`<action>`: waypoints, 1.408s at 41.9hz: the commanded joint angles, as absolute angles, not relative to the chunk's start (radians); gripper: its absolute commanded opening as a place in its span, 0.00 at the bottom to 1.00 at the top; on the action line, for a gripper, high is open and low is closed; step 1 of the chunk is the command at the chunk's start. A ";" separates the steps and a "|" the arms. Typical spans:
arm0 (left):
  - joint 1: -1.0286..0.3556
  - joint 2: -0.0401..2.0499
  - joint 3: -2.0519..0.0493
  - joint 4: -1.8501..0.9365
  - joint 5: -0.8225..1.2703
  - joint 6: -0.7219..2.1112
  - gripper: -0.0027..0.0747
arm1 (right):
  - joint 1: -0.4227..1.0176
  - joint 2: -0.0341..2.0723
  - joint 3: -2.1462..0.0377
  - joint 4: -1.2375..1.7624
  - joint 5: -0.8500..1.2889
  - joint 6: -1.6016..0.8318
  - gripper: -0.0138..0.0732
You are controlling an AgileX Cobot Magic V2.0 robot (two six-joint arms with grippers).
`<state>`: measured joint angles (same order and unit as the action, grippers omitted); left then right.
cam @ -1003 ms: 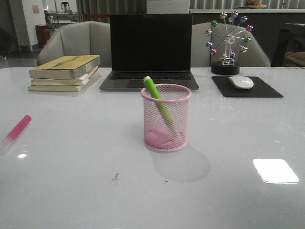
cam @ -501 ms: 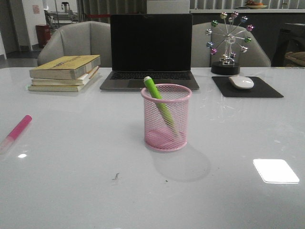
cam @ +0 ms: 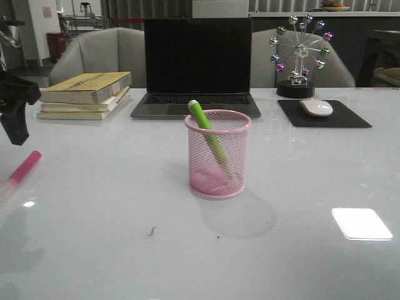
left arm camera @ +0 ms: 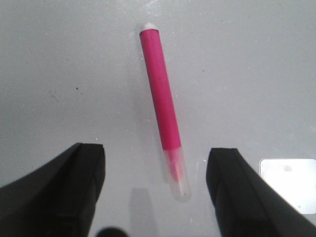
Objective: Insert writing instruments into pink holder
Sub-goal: 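Lower the left gripper onto the pink marker and close on it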
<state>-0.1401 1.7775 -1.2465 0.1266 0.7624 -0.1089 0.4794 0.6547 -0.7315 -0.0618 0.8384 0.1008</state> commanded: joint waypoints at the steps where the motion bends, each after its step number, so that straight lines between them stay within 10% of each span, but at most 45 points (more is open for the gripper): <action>1: -0.136 1.806 -1.336 0.135 0.763 -0.116 0.67 | 0.481 0.652 -0.758 -0.065 0.773 0.098 0.67; 44: -0.085 2.061 -1.549 0.015 0.727 -0.108 0.66 | 0.481 0.652 -0.758 -0.065 0.777 0.098 0.67; 59: -0.085 2.061 -1.549 0.030 0.740 -0.108 0.16 | 0.481 0.652 -0.758 -0.065 0.777 0.098 0.67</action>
